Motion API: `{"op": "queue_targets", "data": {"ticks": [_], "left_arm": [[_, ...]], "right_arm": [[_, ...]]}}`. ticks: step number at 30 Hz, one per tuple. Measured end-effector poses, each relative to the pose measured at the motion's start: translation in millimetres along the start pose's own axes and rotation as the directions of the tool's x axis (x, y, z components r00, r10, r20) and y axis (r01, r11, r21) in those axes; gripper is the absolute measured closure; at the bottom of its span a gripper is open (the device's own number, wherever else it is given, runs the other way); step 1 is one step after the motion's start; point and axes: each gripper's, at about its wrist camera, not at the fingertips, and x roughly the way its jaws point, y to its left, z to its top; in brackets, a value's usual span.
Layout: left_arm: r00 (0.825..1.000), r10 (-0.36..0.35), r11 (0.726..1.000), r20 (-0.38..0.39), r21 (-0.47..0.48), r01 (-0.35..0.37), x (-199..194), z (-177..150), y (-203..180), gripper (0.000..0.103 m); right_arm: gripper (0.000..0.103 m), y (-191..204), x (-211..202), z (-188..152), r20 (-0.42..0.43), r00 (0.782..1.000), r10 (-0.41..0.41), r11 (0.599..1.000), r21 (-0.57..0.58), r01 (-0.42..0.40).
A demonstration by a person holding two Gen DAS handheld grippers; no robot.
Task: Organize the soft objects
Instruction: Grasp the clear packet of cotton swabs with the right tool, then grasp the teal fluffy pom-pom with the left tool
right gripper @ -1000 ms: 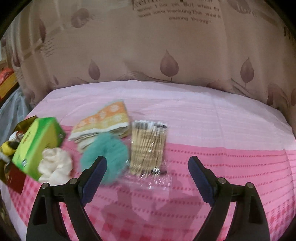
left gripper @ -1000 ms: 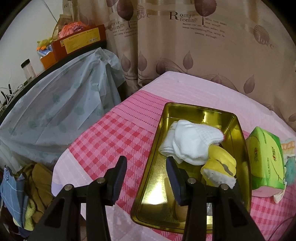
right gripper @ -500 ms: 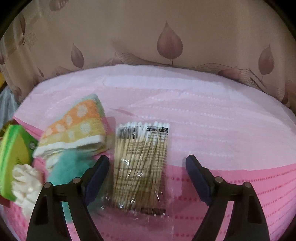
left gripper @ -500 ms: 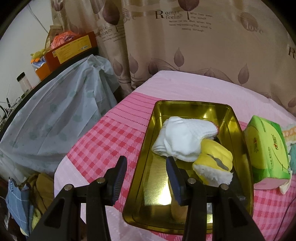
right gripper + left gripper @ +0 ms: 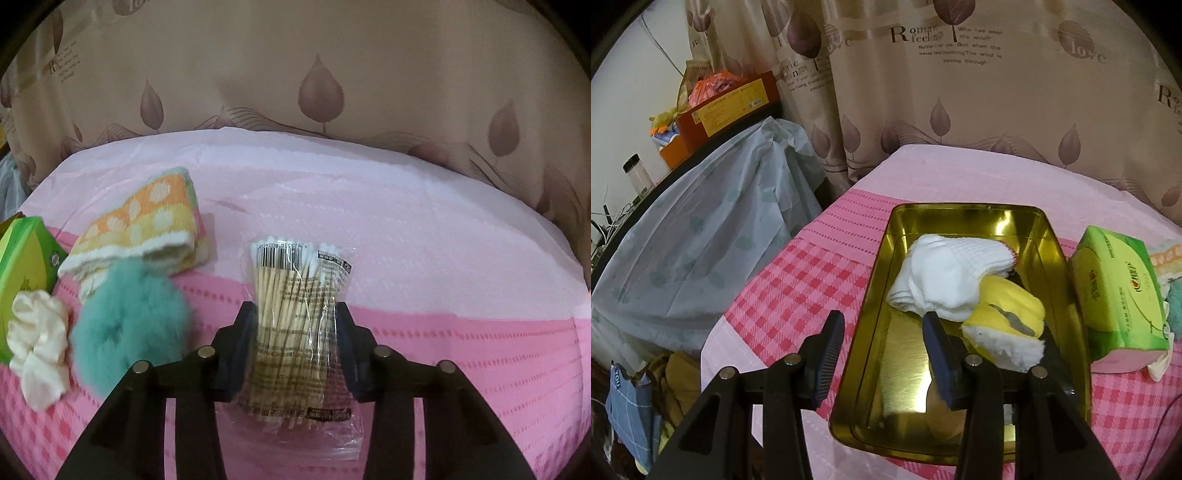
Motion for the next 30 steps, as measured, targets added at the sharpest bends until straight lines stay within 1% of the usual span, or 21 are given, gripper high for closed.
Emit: {"op": "queue_targets", "data": {"ticks": [6,9,11,12,13,14,16,18,21,22,24,25,26,28,30], "left_arm": [[0.999,-0.048,0.998,0.022,0.029,0.047,-13,-1,-12,0.058],[0.995,-0.089,0.994,0.034,0.074,0.087,-23,-3,-27,0.058],[0.990,-0.136,0.984,0.035,0.116,0.131,-32,-5,-40,0.058],[0.987,-0.159,0.979,0.033,0.136,0.153,-37,-6,-46,0.054],[0.980,-0.198,0.967,0.029,0.169,0.191,-44,-8,-57,0.051],[0.975,-0.222,0.958,0.025,0.191,0.214,-48,-8,-64,0.048],[0.964,-0.265,0.937,0.023,0.243,0.252,-60,-9,-83,0.048],[0.957,-0.288,0.920,0.039,0.288,0.265,-72,-9,-102,0.047],[0.935,-0.352,0.886,0.033,0.335,0.321,-86,-8,-128,0.046],[0.922,-0.387,0.867,0.016,0.348,0.358,-90,-7,-140,0.046],[0.903,-0.430,0.840,-0.010,0.362,0.404,-94,-5,-156,0.046],[0.885,-0.464,0.817,-0.032,0.372,0.442,-96,-4,-169,0.046],[0.875,-0.481,0.800,-0.051,0.383,0.462,-97,-4,-180,0.046],[0.861,-0.501,0.769,-0.089,0.410,0.490,-97,-6,-209,0.046],[0.845,-0.518,0.741,-0.130,0.426,0.519,-95,-7,-230,0.046]], "right_arm": [[0.066,-18,-23,-30,0.001,1.000,-0.008,1.000,0.021,0.008],[0.066,-28,-32,-41,0.000,1.000,-0.010,0.999,0.033,0.010],[0.066,-35,-38,-48,-0.001,1.000,-0.018,0.999,0.042,0.018],[0.066,-38,-40,-51,-0.003,1.000,-0.019,0.999,0.045,0.019],[0.066,-40,-42,-53,-0.002,1.000,-0.019,0.999,0.046,0.019],[0.066,-43,-44,-56,-0.002,1.000,-0.022,0.999,0.048,0.022],[0.066,-49,-48,-61,-0.003,1.000,-0.027,0.998,0.049,0.027],[0.066,-55,-51,-66,-0.004,1.000,-0.028,0.998,0.056,0.029],[0.066,-62,-55,-71,-0.002,1.000,-0.030,0.998,0.062,0.030],[0.066,-65,-56,-72,-0.001,1.000,-0.026,0.997,0.069,0.026],[0.065,-66,-56,-74,0.000,1.000,-0.016,0.997,0.079,0.016],[0.065,-66,-56,-74,0.000,1.000,-0.016,0.997,0.079,0.016],[0.065,-67,-55,-73,0.000,1.000,-0.017,0.997,0.077,0.017],[0.065,-69,-55,-74,0.001,1.000,-0.010,0.997,0.081,0.010],[0.065,-72,-55,-74,0.002,1.000,0.002,0.996,0.090,-0.002]]}}
